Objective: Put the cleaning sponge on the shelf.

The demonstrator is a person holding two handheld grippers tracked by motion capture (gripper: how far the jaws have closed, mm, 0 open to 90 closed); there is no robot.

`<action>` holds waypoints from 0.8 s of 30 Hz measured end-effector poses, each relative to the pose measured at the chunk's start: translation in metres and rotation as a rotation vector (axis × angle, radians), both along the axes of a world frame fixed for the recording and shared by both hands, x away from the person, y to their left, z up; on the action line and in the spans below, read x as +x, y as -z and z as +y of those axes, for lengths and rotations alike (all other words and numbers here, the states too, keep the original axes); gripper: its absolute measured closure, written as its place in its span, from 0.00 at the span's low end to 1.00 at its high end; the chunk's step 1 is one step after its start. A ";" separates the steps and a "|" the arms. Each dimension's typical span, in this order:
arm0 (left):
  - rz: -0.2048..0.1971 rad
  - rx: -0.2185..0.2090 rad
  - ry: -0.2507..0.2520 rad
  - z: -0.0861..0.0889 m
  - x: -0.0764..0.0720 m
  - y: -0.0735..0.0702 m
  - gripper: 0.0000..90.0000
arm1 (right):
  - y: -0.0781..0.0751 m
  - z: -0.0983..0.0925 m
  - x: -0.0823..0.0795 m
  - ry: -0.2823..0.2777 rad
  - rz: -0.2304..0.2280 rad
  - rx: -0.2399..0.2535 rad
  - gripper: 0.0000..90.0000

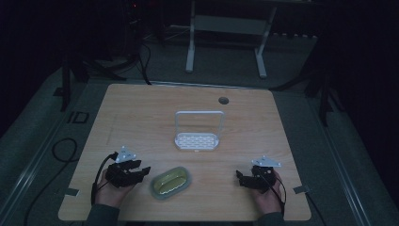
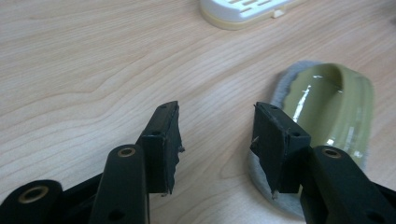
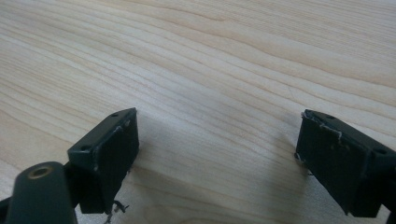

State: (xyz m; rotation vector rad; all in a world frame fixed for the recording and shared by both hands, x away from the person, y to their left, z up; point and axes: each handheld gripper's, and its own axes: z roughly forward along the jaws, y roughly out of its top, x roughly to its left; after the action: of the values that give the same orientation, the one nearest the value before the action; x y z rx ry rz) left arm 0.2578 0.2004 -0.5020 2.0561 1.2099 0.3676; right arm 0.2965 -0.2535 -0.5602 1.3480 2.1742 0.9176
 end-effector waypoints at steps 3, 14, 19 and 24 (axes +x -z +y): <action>-0.001 0.009 0.017 -0.003 -0.001 -0.006 0.57 | 0.000 0.000 0.000 0.001 0.000 0.001 0.14; -0.007 0.045 0.107 -0.015 -0.002 -0.022 0.59 | 0.000 0.001 0.000 0.008 0.000 0.001 0.14; -0.001 0.048 0.121 -0.017 -0.002 -0.026 0.65 | 0.000 0.001 -0.001 0.013 0.000 0.001 0.14; 0.013 0.065 0.140 -0.021 -0.001 -0.031 0.63 | 0.000 0.001 -0.001 0.015 -0.001 0.001 0.14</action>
State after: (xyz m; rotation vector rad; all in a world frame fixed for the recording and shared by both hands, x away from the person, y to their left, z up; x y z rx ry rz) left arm 0.2567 0.1796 -0.4714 2.1876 1.0665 0.3311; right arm 0.2958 -0.2524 -0.5602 1.3620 2.1610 0.9135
